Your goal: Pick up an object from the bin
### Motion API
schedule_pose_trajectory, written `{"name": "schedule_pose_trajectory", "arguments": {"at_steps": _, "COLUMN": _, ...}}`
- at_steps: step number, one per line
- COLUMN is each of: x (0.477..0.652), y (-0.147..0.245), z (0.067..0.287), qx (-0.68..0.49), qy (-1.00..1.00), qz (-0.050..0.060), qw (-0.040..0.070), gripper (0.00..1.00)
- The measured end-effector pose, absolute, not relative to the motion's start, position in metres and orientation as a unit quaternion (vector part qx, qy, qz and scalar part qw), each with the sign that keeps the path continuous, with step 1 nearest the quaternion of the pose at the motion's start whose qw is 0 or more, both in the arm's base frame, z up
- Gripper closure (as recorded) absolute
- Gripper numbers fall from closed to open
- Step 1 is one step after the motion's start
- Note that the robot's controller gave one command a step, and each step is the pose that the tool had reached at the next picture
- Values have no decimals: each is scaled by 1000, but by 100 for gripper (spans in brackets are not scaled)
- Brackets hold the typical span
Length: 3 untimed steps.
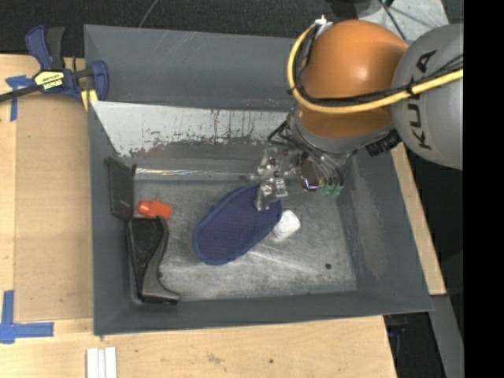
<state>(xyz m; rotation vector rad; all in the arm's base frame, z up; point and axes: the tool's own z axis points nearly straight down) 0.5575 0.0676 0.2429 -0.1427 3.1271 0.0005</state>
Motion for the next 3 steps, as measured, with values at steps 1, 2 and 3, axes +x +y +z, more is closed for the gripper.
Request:
{"name": "schedule_pose_trajectory", "arguments": {"at_steps": 1, "x": 527, "y": 56, "z": 242, "qx": -137, "qy": 991, "qz": 0, "qw": 0, "gripper": 100}}
{"name": "schedule_pose_trajectory", "arguments": {"at_steps": 2, "x": 562, "y": 97, "z": 215, "qx": -206, "qy": 979, "qz": 0, "qw": 2, "gripper": 100}}
{"name": "schedule_pose_trajectory", "arguments": {"at_steps": 3, "x": 609, "y": 116, "z": 334, "qx": -208, "qy": 978, "qz": 0, "qw": 7, "gripper": 100}}
